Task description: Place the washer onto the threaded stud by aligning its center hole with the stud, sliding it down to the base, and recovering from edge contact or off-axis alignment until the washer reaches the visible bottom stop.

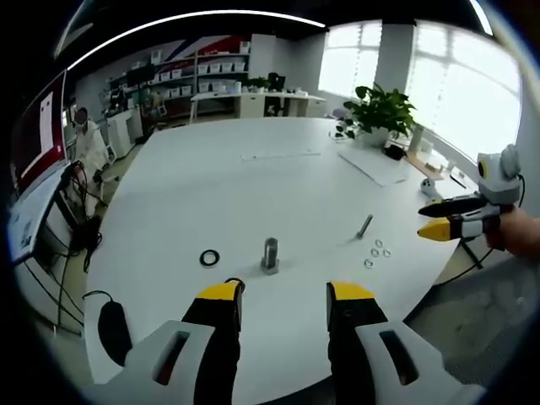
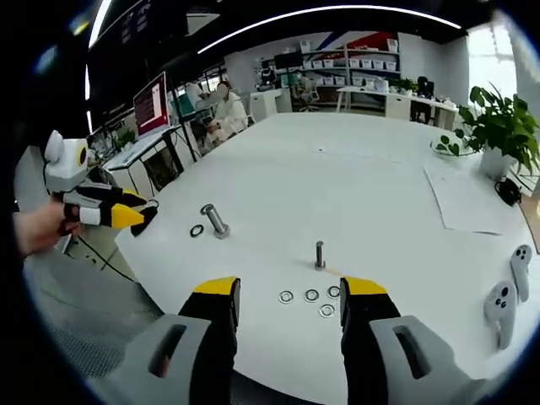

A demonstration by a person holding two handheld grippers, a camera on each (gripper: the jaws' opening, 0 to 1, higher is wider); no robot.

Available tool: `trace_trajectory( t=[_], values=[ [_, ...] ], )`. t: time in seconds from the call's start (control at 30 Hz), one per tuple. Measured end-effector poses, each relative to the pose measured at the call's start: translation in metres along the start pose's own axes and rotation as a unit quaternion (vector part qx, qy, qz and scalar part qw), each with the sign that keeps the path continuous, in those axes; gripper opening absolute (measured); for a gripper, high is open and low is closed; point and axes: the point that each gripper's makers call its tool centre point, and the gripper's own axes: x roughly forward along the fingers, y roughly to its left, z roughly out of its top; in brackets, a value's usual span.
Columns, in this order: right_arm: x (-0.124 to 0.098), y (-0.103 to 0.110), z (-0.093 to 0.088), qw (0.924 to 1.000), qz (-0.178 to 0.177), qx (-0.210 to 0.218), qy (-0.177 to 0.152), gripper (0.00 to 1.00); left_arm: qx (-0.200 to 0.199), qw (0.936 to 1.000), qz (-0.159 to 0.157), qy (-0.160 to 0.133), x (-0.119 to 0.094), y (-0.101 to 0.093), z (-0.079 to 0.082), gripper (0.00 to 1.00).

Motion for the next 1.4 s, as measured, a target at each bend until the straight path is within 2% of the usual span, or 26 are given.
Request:
trace_trajectory(
  t=[0.53, 0.77, 1.4],
  values=[
    [0.001, -0.008, -0.011, 0.9997, -0.011, 0.008, 0.019, 0.51, 0.002, 1.0000, 0.000, 0.008, 0.001, -0.001, -0.003, 0.38],
    [0.002, -0.004, -0.012, 0.9997, -0.007, -0.001, 0.024, 0.52, -0.002, 0.9999, 0.001, 0.011, 0.001, 0.001, -0.006, 0.38],
    [0.001, -0.002, -0.017, 0.9994, -0.005, 0.006, 0.033, 0.55, 0.004, 0.9996, -0.003, 0.026, 0.003, -0.003, -0.013, 0.39]
  ],
)
